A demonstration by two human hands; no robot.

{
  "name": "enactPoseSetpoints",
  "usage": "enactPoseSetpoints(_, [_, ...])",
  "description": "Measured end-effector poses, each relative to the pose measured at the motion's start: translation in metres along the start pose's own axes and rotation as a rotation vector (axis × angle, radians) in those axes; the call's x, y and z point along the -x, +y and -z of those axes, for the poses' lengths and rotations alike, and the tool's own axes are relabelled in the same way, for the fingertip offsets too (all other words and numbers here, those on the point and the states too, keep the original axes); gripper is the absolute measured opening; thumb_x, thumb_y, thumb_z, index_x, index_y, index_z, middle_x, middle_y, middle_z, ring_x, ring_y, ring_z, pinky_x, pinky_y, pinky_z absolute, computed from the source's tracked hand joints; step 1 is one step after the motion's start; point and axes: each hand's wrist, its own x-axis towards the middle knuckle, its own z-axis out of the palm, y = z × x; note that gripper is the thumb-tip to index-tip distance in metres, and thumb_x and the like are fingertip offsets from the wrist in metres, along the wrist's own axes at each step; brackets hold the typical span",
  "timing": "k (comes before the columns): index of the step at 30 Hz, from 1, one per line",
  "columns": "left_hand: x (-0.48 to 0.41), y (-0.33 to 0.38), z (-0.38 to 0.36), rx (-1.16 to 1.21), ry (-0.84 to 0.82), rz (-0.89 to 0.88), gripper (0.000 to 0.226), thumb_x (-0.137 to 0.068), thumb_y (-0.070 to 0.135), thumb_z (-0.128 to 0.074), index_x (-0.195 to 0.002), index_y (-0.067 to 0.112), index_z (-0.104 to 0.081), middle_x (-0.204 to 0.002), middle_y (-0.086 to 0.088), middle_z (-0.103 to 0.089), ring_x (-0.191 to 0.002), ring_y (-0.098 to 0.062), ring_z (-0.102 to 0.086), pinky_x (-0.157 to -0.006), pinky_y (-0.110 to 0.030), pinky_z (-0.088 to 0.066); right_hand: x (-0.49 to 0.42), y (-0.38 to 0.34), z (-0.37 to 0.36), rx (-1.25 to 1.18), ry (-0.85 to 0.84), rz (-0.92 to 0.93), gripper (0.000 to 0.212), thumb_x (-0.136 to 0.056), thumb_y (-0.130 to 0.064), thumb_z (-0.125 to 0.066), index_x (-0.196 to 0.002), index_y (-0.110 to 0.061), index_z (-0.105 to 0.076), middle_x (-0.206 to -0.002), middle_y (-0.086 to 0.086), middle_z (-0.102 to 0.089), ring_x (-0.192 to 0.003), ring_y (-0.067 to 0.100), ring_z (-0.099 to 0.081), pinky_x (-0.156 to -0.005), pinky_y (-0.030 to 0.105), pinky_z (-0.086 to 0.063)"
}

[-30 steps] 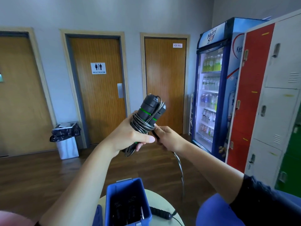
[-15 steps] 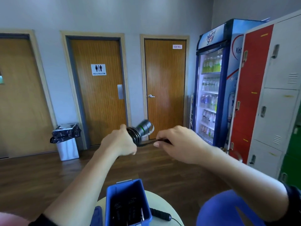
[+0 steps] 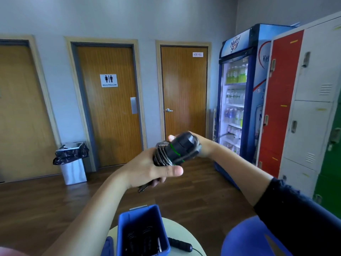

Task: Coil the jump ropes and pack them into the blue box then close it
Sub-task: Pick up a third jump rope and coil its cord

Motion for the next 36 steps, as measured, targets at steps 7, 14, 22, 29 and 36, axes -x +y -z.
enactPoseSetpoints(7, [-0.009,-0.015,-0.009,0.242,0.229,-0.058,0.058,-0.067,0.043,-0.075,-0.113,0.014,-0.056,-0.058,-0.011,-0.056,-0.042,-0.023,-0.045,-0.045,-0.028,-0.041,0.020,-0.001,-0.054,-0.287,0.182,-0.226,0.051,-0.104,-0.034,-0.026,-0.067,-0.007,-0.048,-0.040,-0.012,-0.036,-0.034,0.003,-0.028,-0.036,0.016,-0.025])
enactPoseSetpoints(14, [-0.023,-0.032,-0.001,0.143,0.561,0.234,0.084,-0.042,0.064,-0.082,-0.102,0.011,-0.055,-0.065,-0.008,-0.058,-0.045,-0.017,-0.052,-0.045,-0.030,-0.045,0.049,-0.009,-0.071,0.248,0.227,-0.299,0.031,-0.100,-0.039,-0.042,-0.077,-0.022,-0.054,-0.067,-0.008,-0.055,-0.067,0.012,-0.057,-0.059,0.029,-0.040])
enactPoseSetpoints(22, [-0.023,-0.029,-0.007,-0.633,0.276,0.590,0.135,-0.030,0.081,-0.073,-0.136,0.013,-0.024,-0.128,-0.008,-0.055,-0.108,-0.026,-0.059,-0.082,-0.036,-0.054,0.076,-0.057,-0.040,0.931,0.125,-0.085,0.029,-0.100,-0.043,-0.039,-0.103,-0.024,-0.061,-0.089,-0.002,-0.061,-0.086,0.023,-0.062,-0.064,0.030,-0.035])
enactPoseSetpoints(29, [-0.022,-0.024,-0.036,-0.764,0.070,0.348,0.096,-0.045,0.096,-0.049,-0.122,0.038,-0.042,-0.112,0.010,-0.062,-0.103,-0.017,-0.061,-0.086,-0.036,-0.052,0.043,-0.064,0.004,0.630,0.022,0.219,0.014,-0.076,-0.033,-0.077,-0.080,-0.029,-0.064,-0.080,-0.015,-0.057,-0.073,0.003,-0.055,-0.061,0.019,-0.041])
enactPoseSetpoints(36, [-0.015,-0.019,-0.030,-0.239,-0.035,0.053,0.045,-0.066,0.061,-0.070,-0.105,0.046,-0.051,-0.075,0.026,-0.062,-0.068,0.001,-0.060,-0.062,-0.017,-0.042,0.030,-0.021,0.003,-0.224,-0.044,0.127,0.020,-0.086,0.001,-0.064,-0.077,-0.014,-0.054,-0.074,-0.008,-0.055,-0.064,0.008,-0.053,-0.063,0.018,-0.044])
